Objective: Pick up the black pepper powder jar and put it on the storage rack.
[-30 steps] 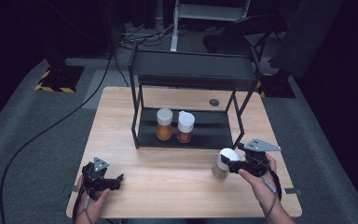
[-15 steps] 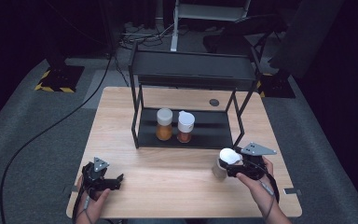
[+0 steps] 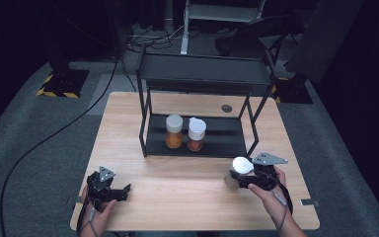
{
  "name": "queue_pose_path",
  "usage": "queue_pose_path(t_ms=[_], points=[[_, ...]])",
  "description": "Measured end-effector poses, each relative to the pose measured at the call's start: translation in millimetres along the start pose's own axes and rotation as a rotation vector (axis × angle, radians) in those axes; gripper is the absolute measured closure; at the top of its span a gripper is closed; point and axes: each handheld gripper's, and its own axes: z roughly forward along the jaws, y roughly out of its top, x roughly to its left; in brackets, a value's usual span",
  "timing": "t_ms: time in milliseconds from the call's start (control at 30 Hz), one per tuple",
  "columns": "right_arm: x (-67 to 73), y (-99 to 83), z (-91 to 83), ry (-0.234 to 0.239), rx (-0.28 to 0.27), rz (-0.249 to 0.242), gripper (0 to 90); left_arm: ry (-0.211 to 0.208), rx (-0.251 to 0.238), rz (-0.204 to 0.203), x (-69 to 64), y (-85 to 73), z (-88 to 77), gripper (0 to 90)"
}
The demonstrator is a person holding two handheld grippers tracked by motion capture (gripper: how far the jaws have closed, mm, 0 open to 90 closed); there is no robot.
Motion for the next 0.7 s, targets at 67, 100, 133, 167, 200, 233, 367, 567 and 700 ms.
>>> queue_pose_path(t_ms=[67,100,133,167,200,233,367,567,700], points=[[0.2,-1.9,2.1,0.004,0.002,-0.001,16.2,0.000,0.000,0.000,0.0,0.0,0.0,0.3],[0.2,-2.6,2.8,0.006,0.002,-0.001,16.3,0.000,0.000,0.000,0.0,0.0,0.0,0.3],[0.2,-3.4,3.4,0.006,0.002,0.001,16.4,0.000,0.000,0.000,0.0,0.0,0.0,0.3],[0.0,-4.1,4.0,0.007,0.001,0.000,16.5,0.000,0.000,0.000,0.0,0.0,0.0,0.3],[0.0,-4.1,4.0,0.007,0.001,0.000,16.5,0.000,0.000,0.000,0.0,0.0,0.0,0.3],[0.2,-5.5,5.2,0.009,0.002,0.002,16.7,0.000,0.000,0.000,0.0,0.0,0.0,0.3],[0.1,-8.9,8.4,0.011,0.003,0.007,16.8,0.000,0.000,0.000,0.0,0.0,0.0,0.3],[0.2,-15.0,12.3,0.009,0.006,0.012,16.8,0.000,0.000,0.000,0.0,0.0,0.0,0.3],[-0.3,-18.0,14.5,0.008,0.008,0.015,16.8,0.000,0.000,0.000,0.0,0.0,0.0,0.3]])
